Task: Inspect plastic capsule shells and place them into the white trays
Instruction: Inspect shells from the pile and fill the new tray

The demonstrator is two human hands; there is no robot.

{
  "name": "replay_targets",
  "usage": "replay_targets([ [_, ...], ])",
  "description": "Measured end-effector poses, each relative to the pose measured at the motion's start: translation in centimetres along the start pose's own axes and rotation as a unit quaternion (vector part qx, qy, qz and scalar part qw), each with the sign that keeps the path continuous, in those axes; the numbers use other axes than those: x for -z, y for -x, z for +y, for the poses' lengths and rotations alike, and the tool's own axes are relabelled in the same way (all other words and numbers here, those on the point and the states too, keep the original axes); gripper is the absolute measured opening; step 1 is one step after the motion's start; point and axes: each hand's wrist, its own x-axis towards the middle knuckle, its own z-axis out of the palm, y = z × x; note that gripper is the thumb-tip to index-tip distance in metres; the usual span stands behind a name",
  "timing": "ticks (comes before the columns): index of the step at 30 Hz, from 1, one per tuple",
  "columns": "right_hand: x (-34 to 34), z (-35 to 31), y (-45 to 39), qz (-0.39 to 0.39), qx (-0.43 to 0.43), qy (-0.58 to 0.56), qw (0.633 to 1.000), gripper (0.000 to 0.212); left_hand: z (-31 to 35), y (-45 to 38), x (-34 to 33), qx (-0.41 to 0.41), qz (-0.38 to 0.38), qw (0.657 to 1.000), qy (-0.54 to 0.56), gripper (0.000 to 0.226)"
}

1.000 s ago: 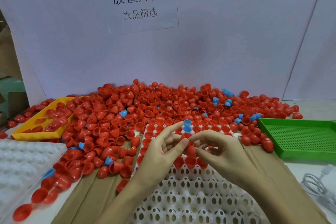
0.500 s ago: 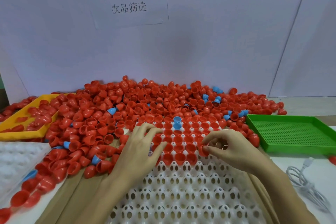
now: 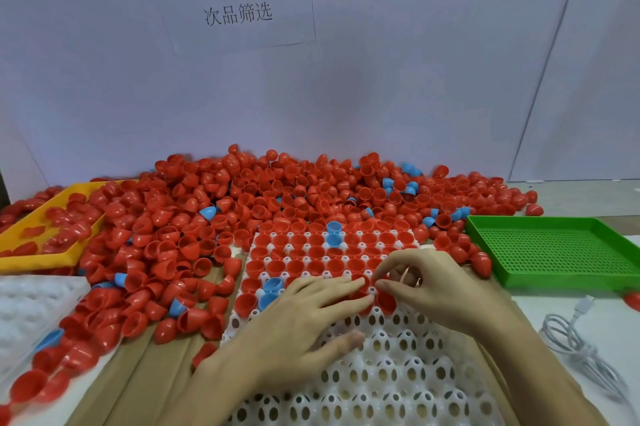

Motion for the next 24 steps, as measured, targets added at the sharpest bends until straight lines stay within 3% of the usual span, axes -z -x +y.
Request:
replay_targets([
  [6,-0.7,0.2,-0.3,0.051,0.009,0.007,0.999,0.012,-0.1,0.1,-0.2,0.004,-0.012,1.000,0.001,0.060],
  [12,-0.8,1.2,-0.9,0.174,0.010,-0.080,0.982,0.016,0.1,0.1,0.6,0.014,0.031,0.999,0.016,0.057],
  [15,-0.9,1.5,-1.0,0.200,0.003,-0.098,0.975,0.017,-1.2,0.0,2.0,0.072,0.121,0.986,0.091,0.053],
  [18,-1.1,1.7,-1.1,0.193,0.002,-0.101,0.976,0.017,-4.5,-0.1,3.1,0.155,0.203,0.958,0.128,0.029],
  [21,-1.5,1.8,-1.3,0.184,0.008,-0.106,0.977,0.018,-7.9,-0.7,3.7,0.245,0.218,0.941,0.085,0.020],
  [24,-2.0,1.9,-1.4,0.181,0.024,-0.107,0.977,0.019,-10.0,-2.4,4.4,0.269,0.194,0.942,0.042,0.019],
])
